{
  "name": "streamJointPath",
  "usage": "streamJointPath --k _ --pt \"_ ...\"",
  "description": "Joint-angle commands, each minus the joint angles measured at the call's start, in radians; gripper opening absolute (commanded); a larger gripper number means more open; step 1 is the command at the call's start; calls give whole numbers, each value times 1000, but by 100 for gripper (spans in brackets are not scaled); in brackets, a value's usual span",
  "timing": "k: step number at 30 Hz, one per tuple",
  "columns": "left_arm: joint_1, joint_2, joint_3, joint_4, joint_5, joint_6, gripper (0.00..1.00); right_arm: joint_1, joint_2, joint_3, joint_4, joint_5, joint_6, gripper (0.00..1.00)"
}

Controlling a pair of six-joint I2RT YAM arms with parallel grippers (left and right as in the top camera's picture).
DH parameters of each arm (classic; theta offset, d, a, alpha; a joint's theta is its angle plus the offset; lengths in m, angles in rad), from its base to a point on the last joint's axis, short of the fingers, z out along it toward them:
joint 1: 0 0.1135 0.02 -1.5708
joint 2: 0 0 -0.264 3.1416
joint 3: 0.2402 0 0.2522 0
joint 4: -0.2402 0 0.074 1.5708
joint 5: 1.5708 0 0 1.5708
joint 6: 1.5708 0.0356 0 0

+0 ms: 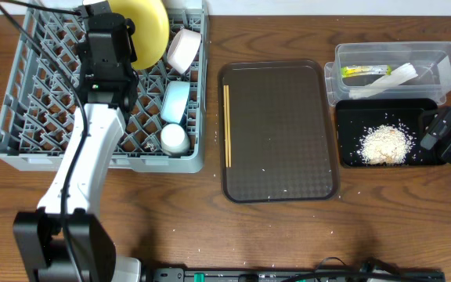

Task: Sort waste into correct bins and load items into the dishwasher
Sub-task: 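Lift the yellow plate with the left gripper and carry it to the rack, then lower the yellow plate upright into the rack slots with the left gripper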

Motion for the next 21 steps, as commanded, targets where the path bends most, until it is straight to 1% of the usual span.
streamJointPath --k 1,6,10,15,19,21 --pt "6 51 7 27 -71 94 7 -5 1 9 -1 -4 11 99" --pt "6 119 7 55 -147 98 8 -5 1 9 -2 -4 11 99" --pt "6 158 7 55 -147 121 8 -5 1 9 -2 -4 10 99" --pt "5 171 7 55 -146 121 7 -5 1 9 -2 -4 10 99" --pt "4 171 7 98 -151 174 7 -5 2 9 -1 -4 11 99" --pt "-2 171 7 168 -211 220 7 -5 1 9 -2 -4 11 99"
